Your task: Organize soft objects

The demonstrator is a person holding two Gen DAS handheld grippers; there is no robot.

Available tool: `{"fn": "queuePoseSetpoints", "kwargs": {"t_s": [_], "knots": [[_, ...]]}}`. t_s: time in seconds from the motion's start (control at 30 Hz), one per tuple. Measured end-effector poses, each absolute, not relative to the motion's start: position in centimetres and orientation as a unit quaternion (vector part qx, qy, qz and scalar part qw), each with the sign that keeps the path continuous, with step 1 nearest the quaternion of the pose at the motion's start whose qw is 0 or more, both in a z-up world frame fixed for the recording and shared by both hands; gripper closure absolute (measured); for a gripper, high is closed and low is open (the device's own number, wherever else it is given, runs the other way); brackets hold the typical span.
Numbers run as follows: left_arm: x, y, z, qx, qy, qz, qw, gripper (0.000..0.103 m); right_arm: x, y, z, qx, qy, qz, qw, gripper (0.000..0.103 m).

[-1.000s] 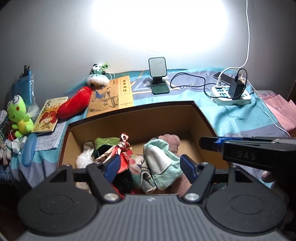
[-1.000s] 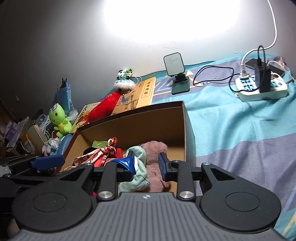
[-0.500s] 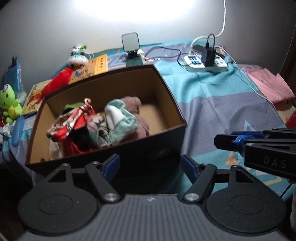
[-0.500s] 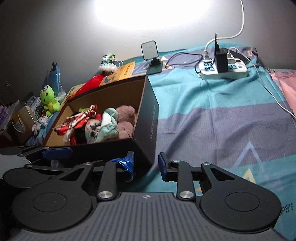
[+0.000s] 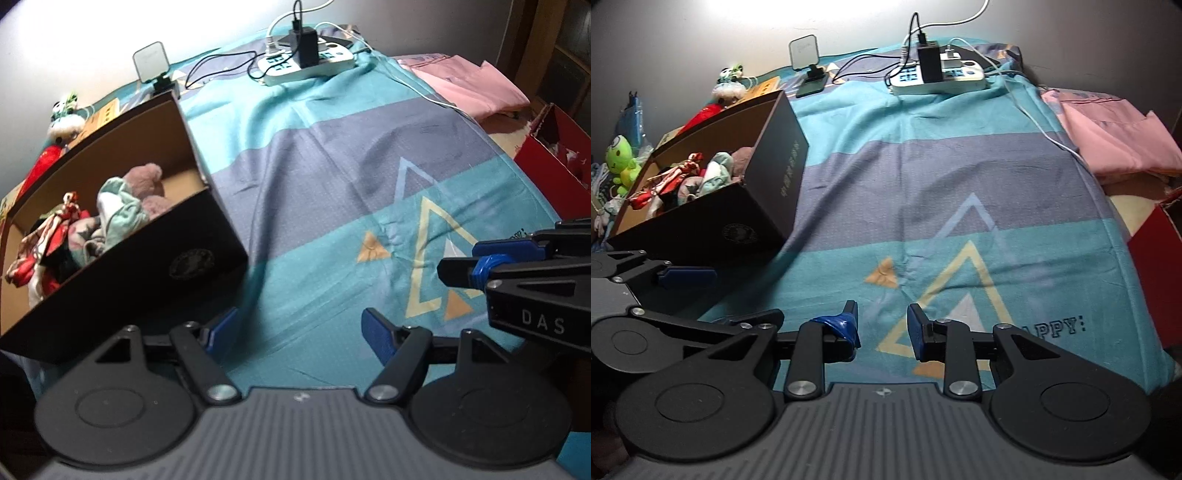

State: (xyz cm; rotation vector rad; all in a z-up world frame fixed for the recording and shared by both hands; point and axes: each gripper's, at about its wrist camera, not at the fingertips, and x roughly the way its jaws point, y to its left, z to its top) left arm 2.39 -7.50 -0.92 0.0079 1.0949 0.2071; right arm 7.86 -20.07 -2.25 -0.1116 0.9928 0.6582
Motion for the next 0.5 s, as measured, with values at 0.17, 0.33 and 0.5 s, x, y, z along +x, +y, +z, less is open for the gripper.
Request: {"fn": "queuePoseSetpoints", "kwargs": {"t_s": [0.17, 0.33, 0.5], "knots": [[3.5, -9.2, -1.0, 0.02, 0.521, 0.07, 0.85, 0.029, 8.6, -21.8, -2.7, -0.053, 0.467, 0.256, 0.845, 0.091], [4.2, -9.1, -0.4, 0.015, 0.507, 0.065, 0.859, 0.029, 9.0, -22.8, -2.1, -0.037, 0.454, 0.238, 0.858, 0.091], [4.4, -7.5, 1.3, 0.002, 0.478, 0.083, 0.874, 0.029, 8.9, -22.1, -0.7, -0.021, 0.428, 0.246, 0.869, 0.091]]}}
